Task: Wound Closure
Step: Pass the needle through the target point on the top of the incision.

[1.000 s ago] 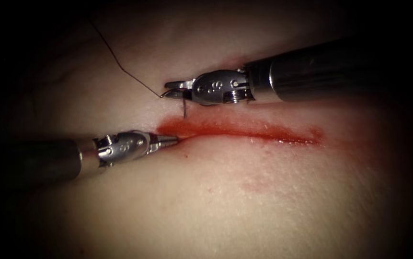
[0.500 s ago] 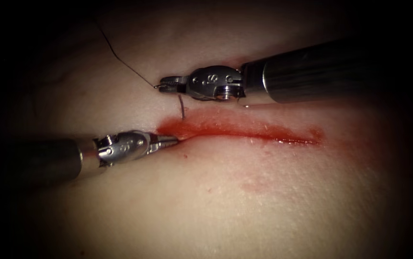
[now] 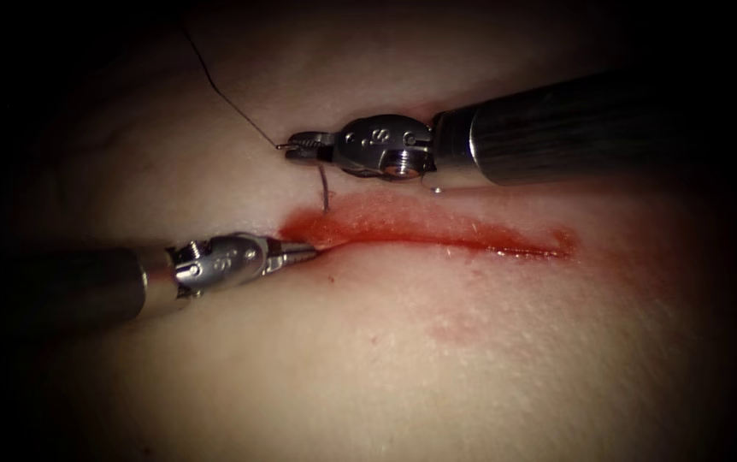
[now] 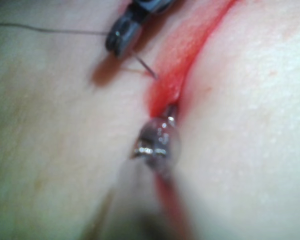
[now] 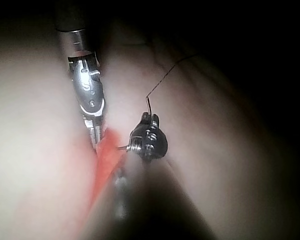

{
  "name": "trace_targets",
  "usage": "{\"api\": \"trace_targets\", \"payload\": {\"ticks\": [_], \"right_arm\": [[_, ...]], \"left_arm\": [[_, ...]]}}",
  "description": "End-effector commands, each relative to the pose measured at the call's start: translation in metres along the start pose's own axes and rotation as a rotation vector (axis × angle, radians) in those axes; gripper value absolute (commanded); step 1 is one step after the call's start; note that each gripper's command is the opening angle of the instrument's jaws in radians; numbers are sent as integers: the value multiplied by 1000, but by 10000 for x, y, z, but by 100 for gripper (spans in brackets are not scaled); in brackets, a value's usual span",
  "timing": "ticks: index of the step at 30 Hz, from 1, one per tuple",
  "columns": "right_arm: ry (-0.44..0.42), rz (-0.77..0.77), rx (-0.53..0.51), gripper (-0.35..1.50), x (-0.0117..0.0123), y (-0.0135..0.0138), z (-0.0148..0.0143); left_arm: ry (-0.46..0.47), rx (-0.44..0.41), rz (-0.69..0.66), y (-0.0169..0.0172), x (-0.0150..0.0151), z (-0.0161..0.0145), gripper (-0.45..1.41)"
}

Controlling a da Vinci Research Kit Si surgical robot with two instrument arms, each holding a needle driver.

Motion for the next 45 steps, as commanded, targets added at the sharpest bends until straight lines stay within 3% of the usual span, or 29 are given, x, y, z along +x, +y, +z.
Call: {"api": "trace_targets", "payload": {"ticks": [1,15,29,45], "right_arm": [[-7,6,7,-35,-2,-3,8],[12,219,127,-35,-4,-10,10],[5,332,133,-35,-8,-8,3],[35,474,298,-35,-22,-28,14]], "left_arm": [[1,-2,-1,2,-3,9,-35],[2,-3,-1,2,-3,8,-35],[1,-1,-2,1,-2,7,-35],[1,-1,-2,1,-2,7,-35]]}}
